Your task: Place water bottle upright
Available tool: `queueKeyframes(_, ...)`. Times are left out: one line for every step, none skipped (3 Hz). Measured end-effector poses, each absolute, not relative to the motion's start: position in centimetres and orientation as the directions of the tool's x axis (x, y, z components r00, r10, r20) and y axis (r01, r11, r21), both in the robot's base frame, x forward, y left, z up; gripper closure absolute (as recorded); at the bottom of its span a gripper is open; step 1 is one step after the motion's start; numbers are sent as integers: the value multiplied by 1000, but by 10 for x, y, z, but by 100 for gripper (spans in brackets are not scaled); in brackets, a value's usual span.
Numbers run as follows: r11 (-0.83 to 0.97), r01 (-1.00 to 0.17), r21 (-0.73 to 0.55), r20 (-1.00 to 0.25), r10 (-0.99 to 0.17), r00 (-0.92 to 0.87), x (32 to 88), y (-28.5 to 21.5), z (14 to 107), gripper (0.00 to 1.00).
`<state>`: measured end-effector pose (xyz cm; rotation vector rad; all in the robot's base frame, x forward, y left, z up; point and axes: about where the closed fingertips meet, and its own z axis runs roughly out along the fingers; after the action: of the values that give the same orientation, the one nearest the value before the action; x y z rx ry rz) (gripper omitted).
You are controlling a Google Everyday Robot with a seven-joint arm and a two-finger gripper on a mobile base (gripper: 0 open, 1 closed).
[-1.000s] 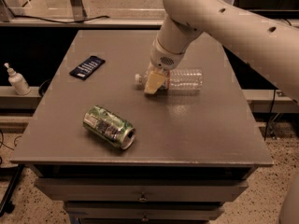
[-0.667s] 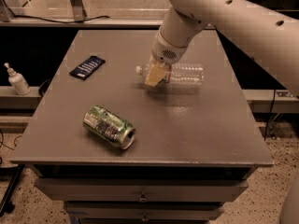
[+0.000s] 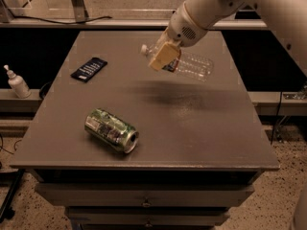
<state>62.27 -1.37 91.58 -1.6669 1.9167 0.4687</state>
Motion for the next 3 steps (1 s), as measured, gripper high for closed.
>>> queueKeyframes(189, -982, -26, -760, -641, -104, 622, -20, 945, 100)
queueKeyframes(187, -981, 55, -888, -439, -134, 616, -28, 970, 100)
queueKeyframes(174, -979, 104, -957, -251, -147, 604, -38, 991, 100)
